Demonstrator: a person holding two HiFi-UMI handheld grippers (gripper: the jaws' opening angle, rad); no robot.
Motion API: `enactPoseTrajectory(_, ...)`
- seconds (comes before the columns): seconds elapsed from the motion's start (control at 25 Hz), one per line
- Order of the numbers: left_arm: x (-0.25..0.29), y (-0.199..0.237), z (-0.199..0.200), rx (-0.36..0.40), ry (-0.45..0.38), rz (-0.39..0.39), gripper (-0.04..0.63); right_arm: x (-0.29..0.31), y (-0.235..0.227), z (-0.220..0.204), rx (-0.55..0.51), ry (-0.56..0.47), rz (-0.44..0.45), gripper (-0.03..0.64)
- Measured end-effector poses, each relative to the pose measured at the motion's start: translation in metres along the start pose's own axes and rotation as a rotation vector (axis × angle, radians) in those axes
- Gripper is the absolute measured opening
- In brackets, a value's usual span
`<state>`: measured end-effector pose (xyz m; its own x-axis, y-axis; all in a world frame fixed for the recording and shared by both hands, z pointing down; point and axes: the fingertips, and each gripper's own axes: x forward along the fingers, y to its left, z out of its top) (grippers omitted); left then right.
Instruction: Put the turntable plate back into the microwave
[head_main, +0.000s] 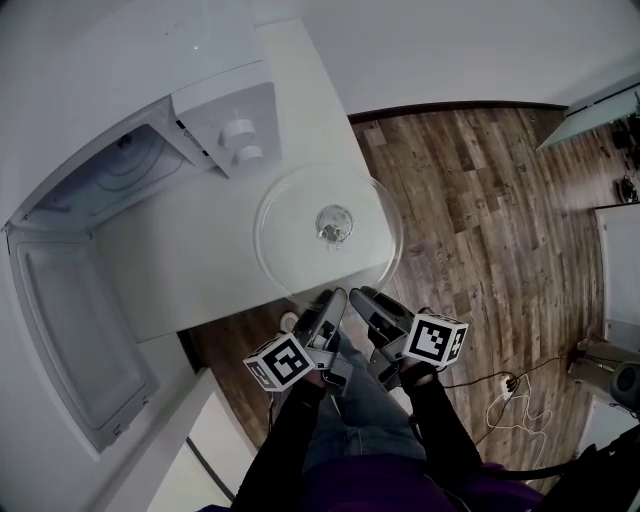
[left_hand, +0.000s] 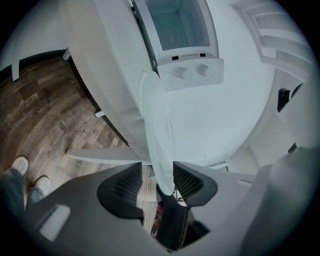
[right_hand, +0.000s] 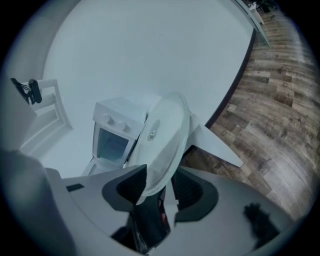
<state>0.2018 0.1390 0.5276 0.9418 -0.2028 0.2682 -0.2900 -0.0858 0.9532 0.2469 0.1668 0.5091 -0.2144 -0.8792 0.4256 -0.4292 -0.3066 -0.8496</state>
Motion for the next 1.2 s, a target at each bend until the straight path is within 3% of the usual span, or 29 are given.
enactPoseTrajectory(0.2,0.004,-0.004,0.009,-0.039,-0.042,-0.049,0.199,0.003,-0.002,0.003,0.024,-0.010,0.021,0.171)
enactPoseTrajectory(0.28,0.004,0.000,0.009,-0.044,-0.055,-0.040,0.198,0.003,-0.002,0.003,0.015,-0.006,0.020,0.120)
enactPoseTrajectory(0.48,0.007,0.004,0.010,-0.051,-0.093,-0.042,0.178,0.006,0.002,0.007,-0.013,0.001,0.044,0.110)
enactPoseTrajectory(0.68,0.009,-0.009,0.011,-0.045,-0.131,-0.122,0.077,0.002,0.001,0.008,0.004,-0.003,0.077,0.087)
enactPoseTrajectory(0.76,0.010,-0.014,0.011,-0.046,-0.144,-0.133,0.079,-0.001,0.004,0.012,0.002,-0.002,0.093,0.075)
enactPoseTrajectory(1.04,0.011,-0.020,0.009,-0.083,-0.139,-0.171,0.097,-0.009,0.005,0.014,0.096,-0.031,0.153,0.060)
enactPoseTrajectory(1.2,0.013,-0.031,0.013,-0.054,-0.131,-0.225,0.054,-0.017,0.011,0.018,0.091,-0.042,0.182,0.057)
